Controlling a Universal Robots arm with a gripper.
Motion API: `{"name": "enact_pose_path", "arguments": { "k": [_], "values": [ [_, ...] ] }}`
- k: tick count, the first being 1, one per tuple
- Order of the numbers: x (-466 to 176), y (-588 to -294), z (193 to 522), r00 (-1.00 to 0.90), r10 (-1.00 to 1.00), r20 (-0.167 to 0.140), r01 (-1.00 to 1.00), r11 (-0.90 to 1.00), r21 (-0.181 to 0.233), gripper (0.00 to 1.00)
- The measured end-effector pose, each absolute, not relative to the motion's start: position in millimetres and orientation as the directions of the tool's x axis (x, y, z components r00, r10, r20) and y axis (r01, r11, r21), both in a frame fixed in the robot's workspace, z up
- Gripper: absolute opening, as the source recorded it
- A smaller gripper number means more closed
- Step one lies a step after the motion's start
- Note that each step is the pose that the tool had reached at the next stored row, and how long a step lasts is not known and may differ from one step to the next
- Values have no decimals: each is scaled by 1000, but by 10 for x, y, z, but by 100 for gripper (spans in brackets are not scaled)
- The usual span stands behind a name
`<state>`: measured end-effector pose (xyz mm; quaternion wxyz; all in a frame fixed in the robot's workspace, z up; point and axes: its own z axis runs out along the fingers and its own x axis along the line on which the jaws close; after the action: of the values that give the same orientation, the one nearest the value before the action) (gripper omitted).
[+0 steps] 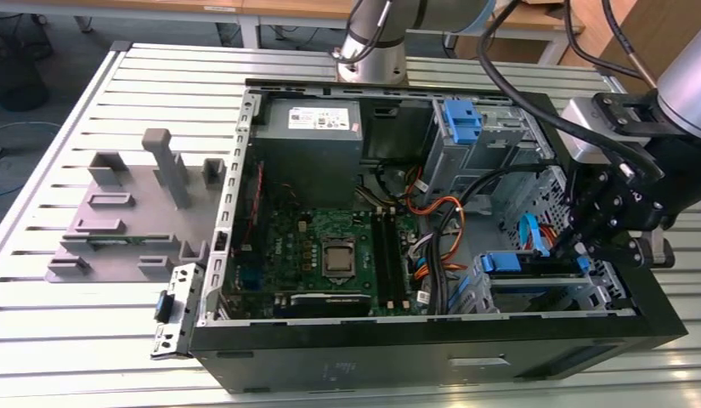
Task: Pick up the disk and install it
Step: 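Insert the second disk wire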
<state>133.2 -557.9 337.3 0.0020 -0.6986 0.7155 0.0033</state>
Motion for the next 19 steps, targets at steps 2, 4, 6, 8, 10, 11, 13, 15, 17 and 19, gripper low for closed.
{"name": "enact_pose_path", "arguments": {
  "k": [2, 4, 6, 8, 10, 11, 13, 15, 17, 19],
  "values": [
    [1331, -5579, 3361, -24, -1000, -8, -1000, 24, 2, 16],
    [1331, -5579, 3351, -24, -1000, -7, -1000, 24, 2, 16],
    [1331, -5580, 3349, -24, -1000, -7, -1000, 24, 2, 16],
    [1331, -5580, 3345, -24, -1000, -7, -1000, 24, 2, 16],
    [1331, -5580, 3329, -24, -1000, -8, -1000, 24, 2, 16],
    [1331, -5579, 3322, -24, -1000, -7, -1000, 24, 2, 16],
    [1331, -5579, 3319, -24, -1000, -7, -1000, 24, 2, 16],
    [1331, -5580, 3317, -24, -1000, -7, -1000, 24, 2, 16],
    [1331, -5579, 3307, -24, -1000, -8, -1000, 24, 2, 16],
    [1331, -5580, 3294, -24, -1000, -7, -1000, 24, 2, 16]
  ]
}}
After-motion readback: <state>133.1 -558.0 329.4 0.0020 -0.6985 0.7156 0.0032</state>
